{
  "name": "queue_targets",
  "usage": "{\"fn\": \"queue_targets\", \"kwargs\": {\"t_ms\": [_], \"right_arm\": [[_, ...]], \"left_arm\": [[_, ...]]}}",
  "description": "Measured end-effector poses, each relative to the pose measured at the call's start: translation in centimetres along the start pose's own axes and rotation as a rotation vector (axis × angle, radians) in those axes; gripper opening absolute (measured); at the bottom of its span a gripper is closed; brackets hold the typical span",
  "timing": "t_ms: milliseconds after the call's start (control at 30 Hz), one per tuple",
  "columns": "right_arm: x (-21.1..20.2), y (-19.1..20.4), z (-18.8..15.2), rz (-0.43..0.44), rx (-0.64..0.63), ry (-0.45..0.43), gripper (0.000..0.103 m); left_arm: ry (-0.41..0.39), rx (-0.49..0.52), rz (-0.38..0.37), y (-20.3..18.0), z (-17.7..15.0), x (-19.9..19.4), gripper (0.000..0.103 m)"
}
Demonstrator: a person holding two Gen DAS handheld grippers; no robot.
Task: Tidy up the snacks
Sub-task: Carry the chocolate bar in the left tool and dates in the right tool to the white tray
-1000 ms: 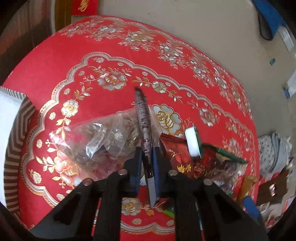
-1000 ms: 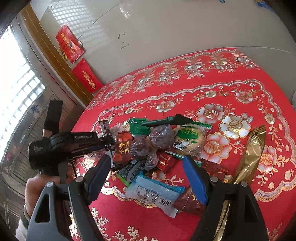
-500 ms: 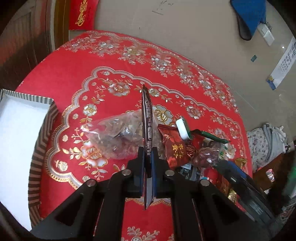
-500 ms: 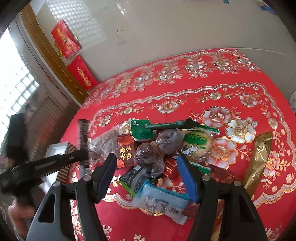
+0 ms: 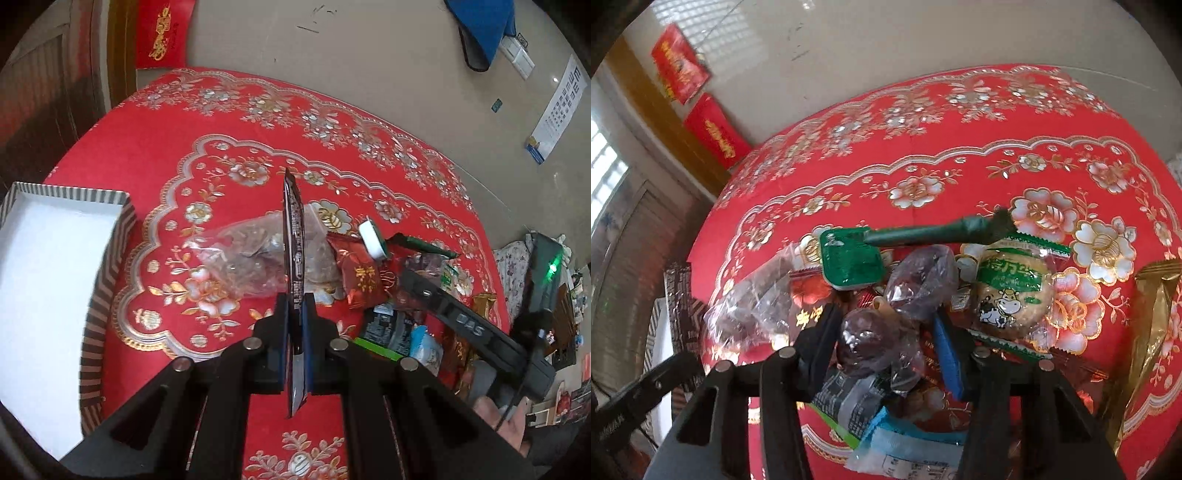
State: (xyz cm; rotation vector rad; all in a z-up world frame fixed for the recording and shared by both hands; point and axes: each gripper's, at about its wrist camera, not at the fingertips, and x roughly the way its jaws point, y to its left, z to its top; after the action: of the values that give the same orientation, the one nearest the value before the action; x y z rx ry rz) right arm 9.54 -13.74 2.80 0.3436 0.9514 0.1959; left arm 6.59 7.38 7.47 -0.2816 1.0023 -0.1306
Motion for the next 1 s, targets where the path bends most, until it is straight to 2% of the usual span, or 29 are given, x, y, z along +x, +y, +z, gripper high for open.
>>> {"fn": "queue_targets", "kwargs": {"t_ms": [133,333,533,800,1000], "right_arm": [[-3.0,0.0,-1.4,0.109,0.005,-0.056,0.044],[-6.4,2.9,-2.7,0.160,-0.078,-0.091,0.044],[-7.4,6.4,-4.3,0.211,-0.148,-0.088,0.044],[-6.5,11.4,-6.0,0.266,-0.237,-0.060,0.044],[-5.1,16.1,-6.9,0.307,-0.309,-0.034,0.044]], "left_arm": [[-0.009,-0.002,-0.012,0.5,-0.3,-1.4,0.008],[-0.033,0.010,-0.024,0.8,-1.1,-4.0,0.008],[-0.064,0.013,0.013,2.6,-1.8,-6.9,0.008],[-0.112,-0.010,0.109,6.8,-2.3,-10.0,0.008],[-0.133,-0.035,0.214,11.2,-3.0,-11.4,0.008]]}}
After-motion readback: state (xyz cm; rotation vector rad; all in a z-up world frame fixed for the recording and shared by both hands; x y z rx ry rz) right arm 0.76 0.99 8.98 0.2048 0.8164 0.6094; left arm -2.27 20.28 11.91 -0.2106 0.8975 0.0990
